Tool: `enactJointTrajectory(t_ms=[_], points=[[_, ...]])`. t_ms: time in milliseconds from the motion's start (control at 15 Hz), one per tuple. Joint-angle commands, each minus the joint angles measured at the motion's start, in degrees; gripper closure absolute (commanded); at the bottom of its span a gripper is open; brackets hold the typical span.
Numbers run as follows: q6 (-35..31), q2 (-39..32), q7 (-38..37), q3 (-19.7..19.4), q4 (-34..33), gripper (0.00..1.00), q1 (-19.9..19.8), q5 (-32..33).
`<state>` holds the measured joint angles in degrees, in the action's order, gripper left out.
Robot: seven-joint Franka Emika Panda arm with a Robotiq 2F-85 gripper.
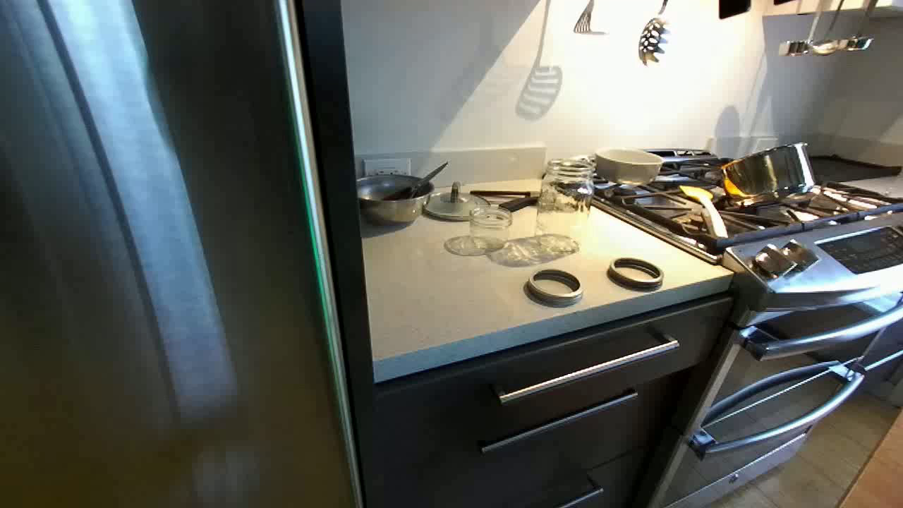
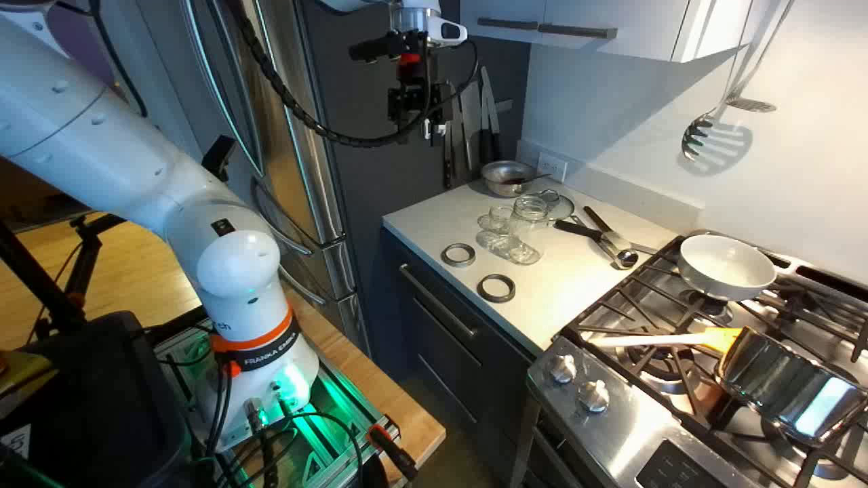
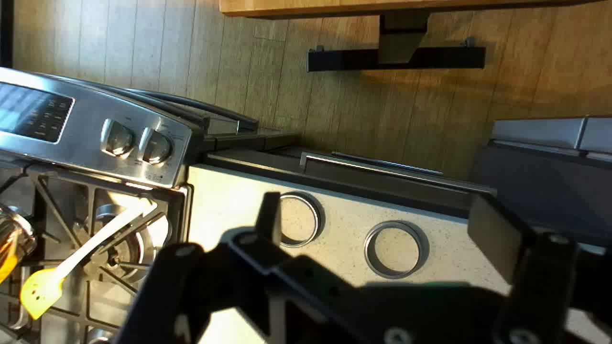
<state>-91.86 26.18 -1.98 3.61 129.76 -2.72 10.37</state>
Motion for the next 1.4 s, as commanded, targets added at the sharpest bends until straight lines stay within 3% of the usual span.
enactJointTrajectory(t_ms=[0,467,667,933,1200,1333], points=[[0.2,-0.1,-0.4,-0.9,-0.1,0.0,1.1,0.3],[0.2,-0.1,-0.4,-0.9,-0.1,0.0,1.1,0.3],[1.3,-6.7,-3.7,-0.9,-1.9,0.0,0.1,-0.3],[-2.8,-13.5,-5.7,-1.4,-1.3,0.0,1.0,-4.6],[-11.0,-18.5,-1.5,-1.4,0.6,0.0,2.1,-6.6],[-9.0,-17.8,-3.1,-1.2,-0.1,0.0,2.1,-5.1]])
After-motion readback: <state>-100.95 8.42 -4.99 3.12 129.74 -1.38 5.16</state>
